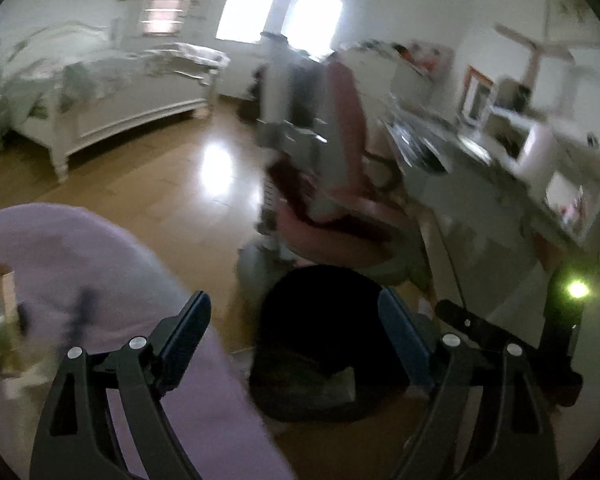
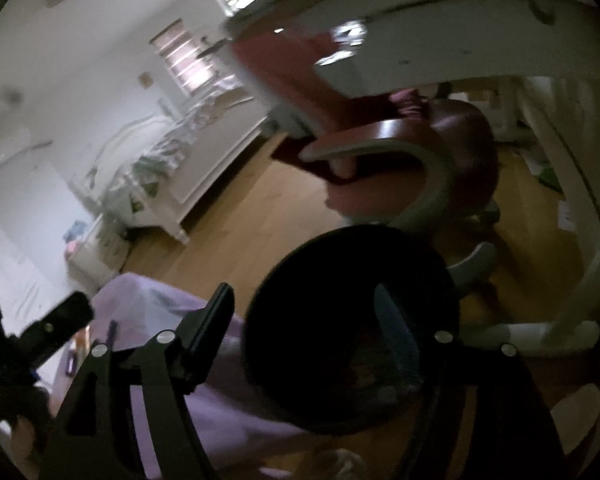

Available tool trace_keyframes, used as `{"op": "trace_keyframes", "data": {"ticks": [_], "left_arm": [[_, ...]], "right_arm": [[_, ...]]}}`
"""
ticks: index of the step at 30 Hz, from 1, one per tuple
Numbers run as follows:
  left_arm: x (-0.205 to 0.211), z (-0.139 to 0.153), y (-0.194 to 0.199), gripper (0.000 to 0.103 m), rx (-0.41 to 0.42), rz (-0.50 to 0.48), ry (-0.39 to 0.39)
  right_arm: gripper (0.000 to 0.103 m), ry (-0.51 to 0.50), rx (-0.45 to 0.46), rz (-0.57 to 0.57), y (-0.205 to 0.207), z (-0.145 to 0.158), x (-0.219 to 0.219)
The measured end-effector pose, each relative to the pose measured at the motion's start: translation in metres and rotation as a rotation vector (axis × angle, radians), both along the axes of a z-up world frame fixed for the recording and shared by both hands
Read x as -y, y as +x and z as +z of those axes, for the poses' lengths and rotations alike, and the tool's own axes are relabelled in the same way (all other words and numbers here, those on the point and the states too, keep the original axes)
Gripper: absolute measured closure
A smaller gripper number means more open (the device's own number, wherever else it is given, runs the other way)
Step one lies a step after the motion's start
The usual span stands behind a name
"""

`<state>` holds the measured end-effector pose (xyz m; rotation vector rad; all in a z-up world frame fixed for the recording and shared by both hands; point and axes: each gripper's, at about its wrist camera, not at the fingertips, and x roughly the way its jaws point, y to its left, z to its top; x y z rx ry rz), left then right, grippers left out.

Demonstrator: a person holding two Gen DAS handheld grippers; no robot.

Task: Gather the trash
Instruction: 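Move both tools back over the rug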

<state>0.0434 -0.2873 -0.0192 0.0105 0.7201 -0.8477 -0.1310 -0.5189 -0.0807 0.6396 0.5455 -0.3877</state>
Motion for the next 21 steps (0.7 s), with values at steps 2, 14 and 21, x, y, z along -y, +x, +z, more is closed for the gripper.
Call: {"op": "trace_keyframes", "data": {"ticks": [2,14,21], "left_arm": [[-0.036,0.007,0.010,0.018,-0.003,0.072,-0.023],[-0.233,-0.009,0.087,0.024,-0.048,0.490,0.047],[-0.291,-0.046,0.136,0.031,-0.142,0.570,0.107]], "right_arm": [[0.030,-0.015,-0.003,0.048,0.014,0.007,-0.017],[0.023,-0.084,-0.004,0.448,0.130,0.050,-0.177],[0.023,-0.063,-0.021,0.674,0.214,0.068,-0.277]]}}
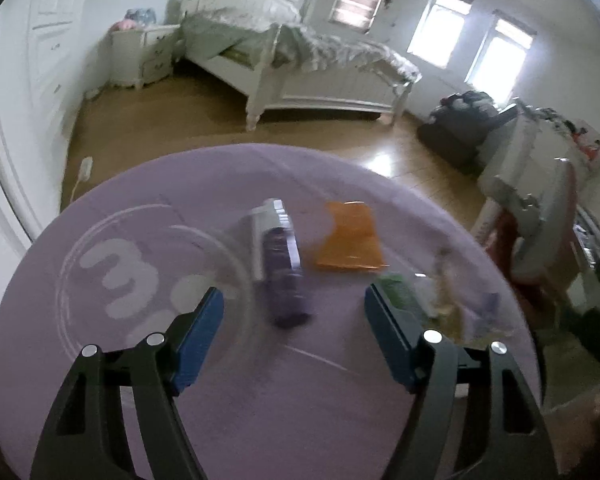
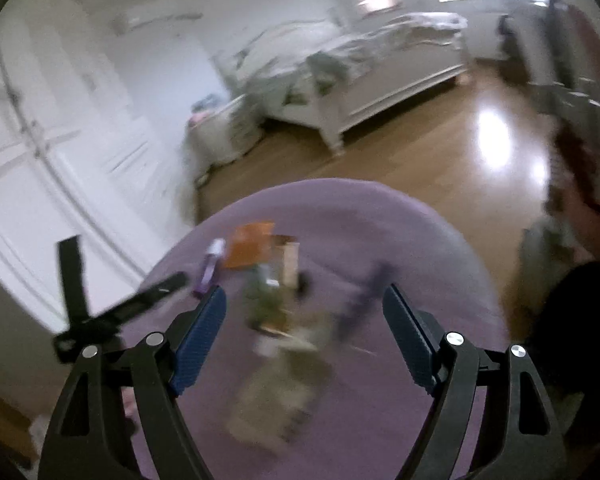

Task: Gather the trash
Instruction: 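Move both tools back over the rug, then grasp the purple spray bottle with left tool while right tool grasps orange snack bag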

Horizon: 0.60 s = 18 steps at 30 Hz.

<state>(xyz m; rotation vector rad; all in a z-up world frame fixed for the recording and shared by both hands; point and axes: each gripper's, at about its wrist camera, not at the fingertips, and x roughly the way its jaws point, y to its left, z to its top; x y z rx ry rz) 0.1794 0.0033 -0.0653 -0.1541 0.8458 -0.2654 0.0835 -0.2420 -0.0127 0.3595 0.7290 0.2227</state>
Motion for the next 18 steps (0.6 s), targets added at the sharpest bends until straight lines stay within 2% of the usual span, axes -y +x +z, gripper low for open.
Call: {"op": "trace_keyframes", "data": {"ticks": [6,8,14,15,18], "left_arm": [[0.004,-0.013,0.034,0.032,-0.036,-0.045,0.032],[0.005,-0.019,0.045,0.042,-0.063,-0.061,0.040],[0.000,-0.022,0.050,0.067,-0.028,-0.060,0.114],[-0.003,-0.023,0.050,0.070,-0.025,-0.066,0.118],[-0.011,-0.023,0.053,0.070,-0.032,-0.081,0.062]], "right_arm": [[0.023,-0.085,-0.062,0.109,0.080,0.005,-0.072],[0.023,-0.094,-0.091,0.130,0.102,-0.002,-0.085],[0.023,-0.150,-0.167,0.122,0.159,-0.022,-0.106],[0.023,-0.164,-0.185,0.119,0.166,-0.027,-0.109],[0.023,-0.203,-0.243,0.117,0.187,-0.044,-0.122]]}}
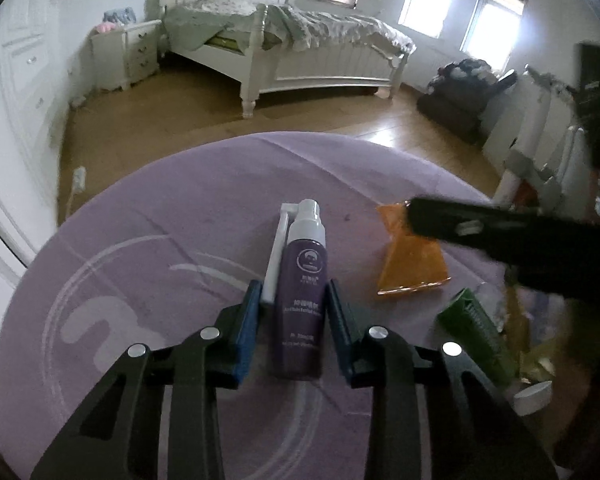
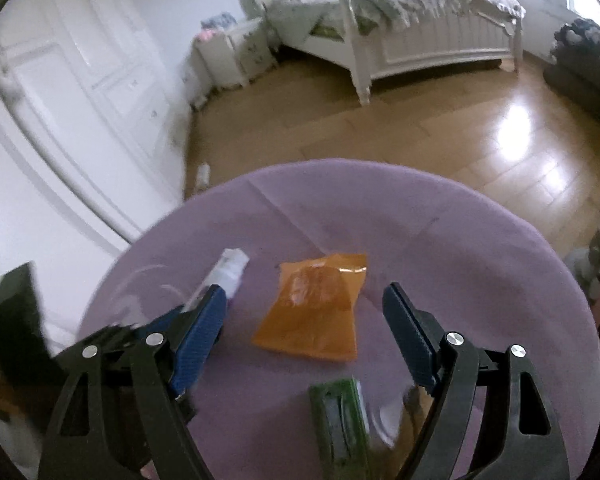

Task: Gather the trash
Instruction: 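Grasp the purple spray bottle with left tool while right tool grasps orange snack bag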

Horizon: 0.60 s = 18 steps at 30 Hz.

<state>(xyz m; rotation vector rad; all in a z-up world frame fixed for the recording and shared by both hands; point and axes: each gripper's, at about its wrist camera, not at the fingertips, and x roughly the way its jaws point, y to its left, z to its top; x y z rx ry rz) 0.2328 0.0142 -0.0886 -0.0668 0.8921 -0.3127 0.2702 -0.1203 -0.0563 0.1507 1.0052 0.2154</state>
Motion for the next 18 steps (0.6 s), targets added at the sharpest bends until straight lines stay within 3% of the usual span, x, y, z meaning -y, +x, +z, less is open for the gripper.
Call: {"op": "trace_keyframes", "data": {"ticks": [5,7,8,12,18], "left_arm": [[-0.014,-0.002,0.002,0.071,-0.013,-0.010,-0.088],[-0.017,-0.002,-0.001,0.071,-0.014,-0.009,-0.103],[-0.017,-0.002,-0.003,0.071,-0.014,-0.009,-0.104],[-0.024,-0.002,-0.014,0.071,-0.023,-0.011,-0.168],[-0.027,0.014,-0.041,0.071,0.031,-0.006,-0.181]], "right_arm": [[0.025,-0.077,-0.065,0.011,0.015,-0.023,-0.015],[0.040,-0.131,-0.055,0.021,0.013,-0.026,-0.020],[0.041,-0.147,-0.050,0.032,0.010,-0.025,-0.022],[0.057,-0.088,-0.035,0.074,-0.004,-0.021,-0.020],[0.060,0.062,0.069,0.065,-0.043,0.012,0.007]]}}
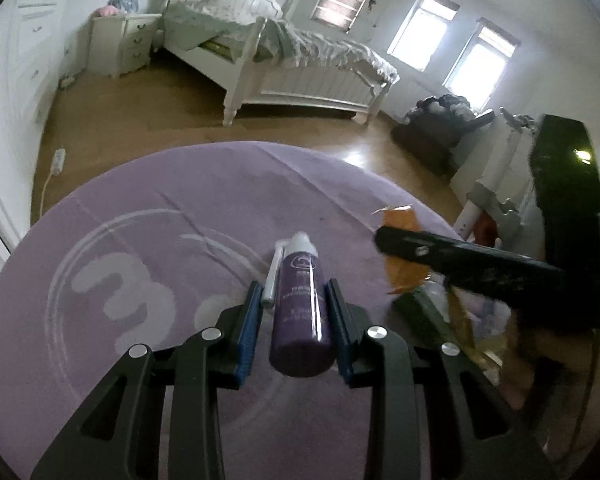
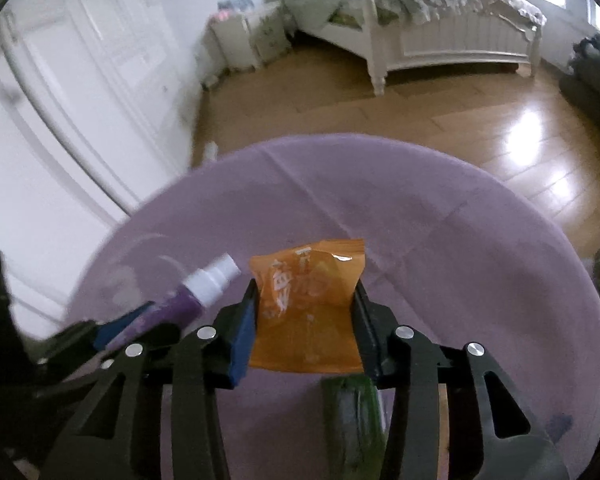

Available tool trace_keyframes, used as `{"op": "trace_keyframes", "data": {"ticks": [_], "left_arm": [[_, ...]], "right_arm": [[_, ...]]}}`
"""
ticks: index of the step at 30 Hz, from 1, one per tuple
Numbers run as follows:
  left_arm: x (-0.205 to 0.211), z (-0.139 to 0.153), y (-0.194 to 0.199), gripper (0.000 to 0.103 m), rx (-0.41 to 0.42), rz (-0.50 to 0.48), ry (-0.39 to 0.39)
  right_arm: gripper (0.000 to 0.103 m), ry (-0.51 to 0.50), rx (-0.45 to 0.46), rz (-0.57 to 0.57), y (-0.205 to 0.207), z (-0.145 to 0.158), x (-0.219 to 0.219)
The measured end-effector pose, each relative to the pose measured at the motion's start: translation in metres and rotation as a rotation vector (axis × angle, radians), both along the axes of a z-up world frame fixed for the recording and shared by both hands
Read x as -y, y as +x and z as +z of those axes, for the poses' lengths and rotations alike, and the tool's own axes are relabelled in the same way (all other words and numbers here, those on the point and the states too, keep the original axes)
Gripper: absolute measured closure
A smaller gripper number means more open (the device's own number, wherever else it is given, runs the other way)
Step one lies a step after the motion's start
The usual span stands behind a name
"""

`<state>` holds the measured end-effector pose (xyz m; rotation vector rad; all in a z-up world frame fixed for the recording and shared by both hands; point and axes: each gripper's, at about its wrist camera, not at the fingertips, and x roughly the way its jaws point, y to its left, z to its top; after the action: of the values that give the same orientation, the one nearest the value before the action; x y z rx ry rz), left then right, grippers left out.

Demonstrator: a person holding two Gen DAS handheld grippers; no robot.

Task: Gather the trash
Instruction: 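Grasp the purple spray bottle with left tool while right tool grasps orange snack bag, then carry both items to the black bin and open both tools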

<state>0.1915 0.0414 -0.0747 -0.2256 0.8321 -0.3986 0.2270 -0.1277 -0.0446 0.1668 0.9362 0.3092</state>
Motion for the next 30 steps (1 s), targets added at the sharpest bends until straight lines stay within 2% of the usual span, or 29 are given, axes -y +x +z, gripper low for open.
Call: {"op": "trace_keyframes", "data": {"ticks": [6,9,16,22,30], "left_arm": [[0.014,0.019,-0.033,0.071,0.051,-0.027,0.009],[0.024,0.027,-0.047,0.071,0.075,-0.038,0.010],[0.060,0.059,-0.084,0.071,0.140,-0.105,-0.017],[0.119,0.081,-0.108,0.071,0.172,-0.230,-0.033],[0.219,0.087,-0.128,0.071,0.168,-0.407,-0.062]], "right_arm": [[0.060,0.147,0.137,-0.030,-0.065,0.043,0.039],[0.060,0.209,0.192,-0.066,-0.105,0.059,0.073],[0.060,0.260,0.297,-0.180,-0.198,0.079,0.146],[0.060,0.251,0.337,-0.311,-0.257,0.076,0.207],[0.060,0.249,0.338,-0.521,-0.325,0.050,0.304]]}}
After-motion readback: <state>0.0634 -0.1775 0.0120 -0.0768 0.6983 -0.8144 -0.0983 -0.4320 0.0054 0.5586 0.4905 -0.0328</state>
